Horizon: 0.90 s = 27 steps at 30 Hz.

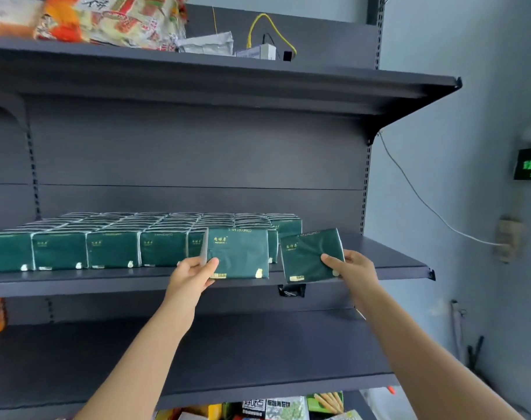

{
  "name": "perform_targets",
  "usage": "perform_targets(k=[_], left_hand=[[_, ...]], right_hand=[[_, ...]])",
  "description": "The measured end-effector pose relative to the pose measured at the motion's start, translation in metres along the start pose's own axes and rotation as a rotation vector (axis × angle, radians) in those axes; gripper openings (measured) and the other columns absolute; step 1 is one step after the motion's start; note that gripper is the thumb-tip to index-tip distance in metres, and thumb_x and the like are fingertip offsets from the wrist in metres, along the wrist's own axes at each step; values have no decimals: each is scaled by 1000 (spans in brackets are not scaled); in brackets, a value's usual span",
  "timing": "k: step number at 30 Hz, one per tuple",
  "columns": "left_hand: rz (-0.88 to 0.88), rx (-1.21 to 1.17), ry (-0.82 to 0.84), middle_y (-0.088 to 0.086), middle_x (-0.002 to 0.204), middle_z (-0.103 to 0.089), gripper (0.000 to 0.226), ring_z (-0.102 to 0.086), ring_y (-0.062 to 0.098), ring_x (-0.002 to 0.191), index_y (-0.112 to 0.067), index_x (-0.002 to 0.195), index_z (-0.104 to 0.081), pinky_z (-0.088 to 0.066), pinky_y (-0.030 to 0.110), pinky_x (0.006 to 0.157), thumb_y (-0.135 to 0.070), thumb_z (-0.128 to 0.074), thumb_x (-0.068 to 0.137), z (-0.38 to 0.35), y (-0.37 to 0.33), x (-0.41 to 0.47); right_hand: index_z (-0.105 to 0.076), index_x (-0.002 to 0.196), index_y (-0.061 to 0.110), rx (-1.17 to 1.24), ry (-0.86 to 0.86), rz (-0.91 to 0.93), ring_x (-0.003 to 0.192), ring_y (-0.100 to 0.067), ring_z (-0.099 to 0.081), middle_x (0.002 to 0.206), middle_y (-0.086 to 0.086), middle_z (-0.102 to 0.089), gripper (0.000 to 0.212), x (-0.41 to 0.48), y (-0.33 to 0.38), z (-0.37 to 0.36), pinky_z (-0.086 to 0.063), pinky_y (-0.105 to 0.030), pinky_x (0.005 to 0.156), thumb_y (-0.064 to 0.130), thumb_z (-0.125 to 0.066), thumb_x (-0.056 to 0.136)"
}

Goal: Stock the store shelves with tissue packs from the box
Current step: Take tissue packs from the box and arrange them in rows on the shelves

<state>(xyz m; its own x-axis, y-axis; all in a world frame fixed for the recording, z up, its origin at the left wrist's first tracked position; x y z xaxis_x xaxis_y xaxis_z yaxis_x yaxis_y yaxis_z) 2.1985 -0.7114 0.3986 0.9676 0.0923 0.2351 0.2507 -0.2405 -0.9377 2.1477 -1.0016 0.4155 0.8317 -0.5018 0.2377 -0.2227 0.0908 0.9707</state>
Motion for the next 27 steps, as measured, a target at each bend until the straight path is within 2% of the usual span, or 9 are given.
perform_targets(k=[4, 8, 13, 17, 20, 22, 25, 27], left_hand=[[-31, 24, -1, 1, 96, -65, 11, -63, 12, 88, -17, 90, -58, -48, 25, 81, -17, -68, 86, -14, -7, 27], [-67, 63, 15, 1, 98, -67, 15, -63, 15, 90, -17, 93, -57, -49, 27, 84, -18, -70, 85, -32, -15, 55], [-63, 2, -11, 3, 101, -66, 13, -63, 16, 94, -15, 94, -58, -49, 30, 89, -15, -68, 86, -60, -18, 87], [-64, -3, -66, 6, 104, -64, 19, -62, 17, 97, -12, 101, -57, -49, 30, 90, -15, -68, 86, -80, -16, 119], [-78, 41, -102, 3, 97, -62, 17, -59, 12, 89, -13, 99, -56, -48, 27, 84, -11, -67, 86, -94, -15, 140], [-90, 55, -115, 1, 93, -59, 16, -58, 11, 83, -14, 97, -55, -48, 30, 86, -13, -67, 86, -102, -13, 150], [-96, 65, -141, 1, 90, -57, 26, -59, 14, 81, -7, 107, -55, -49, 31, 89, -16, -68, 86, -107, -7, 161], [-96, 63, -157, 0, 87, -56, 27, -58, 13, 79, -6, 108, -55, -49, 32, 91, -16, -67, 86, -108, -4, 164]], right_hand=[[-63, 93, 12, -63, -18, 33, 67, -10, -56, 74, 2, -61, 21, 35, 7, -4, -43, -19, 63, 20, -77, 78], [-63, 94, 13, -85, -36, 56, 71, -9, -59, 79, 1, -65, 23, 80, 2, -9, -47, -24, 74, 23, -77, 78], [-65, 99, 14, -167, -3, 101, 69, -6, -61, 83, 3, -67, 25, 140, -13, -19, -43, -19, 59, 23, -76, 79], [-64, 99, 9, -222, 13, 93, 67, -9, -61, 78, 1, -66, 28, 197, -30, -29, -46, -25, 62, 22, -77, 78], [-59, 102, 9, -245, 39, 81, 66, -10, -60, 85, 0, -65, 33, 232, -42, -41, -45, -26, 63, 21, -77, 78], [-57, 104, 9, -273, 68, 80, 64, -9, -61, 88, -1, -65, 35, 251, -52, -51, -43, -25, 59, 20, -77, 78], [-56, 105, 9, -302, 103, 62, 68, -13, -64, 93, -2, -67, 39, 271, -71, -67, -43, -25, 59, 22, -78, 76], [-56, 102, 9, -401, 126, 66, 73, -15, -64, 89, -3, -69, 39, 279, -80, -76, -41, -27, 58, 27, -78, 75]])
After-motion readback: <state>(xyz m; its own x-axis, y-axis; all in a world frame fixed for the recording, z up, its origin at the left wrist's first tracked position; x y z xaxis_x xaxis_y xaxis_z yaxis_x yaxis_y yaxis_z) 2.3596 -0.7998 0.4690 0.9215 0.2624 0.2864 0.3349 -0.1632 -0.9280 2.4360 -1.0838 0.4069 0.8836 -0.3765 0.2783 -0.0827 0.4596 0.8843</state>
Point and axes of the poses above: each hand's wrist, its own x-axis towards the middle knuckle, its own z-axis out of the back of the hand, y = z × x, the point moved 3 cm from there along x, towards the middle knuckle
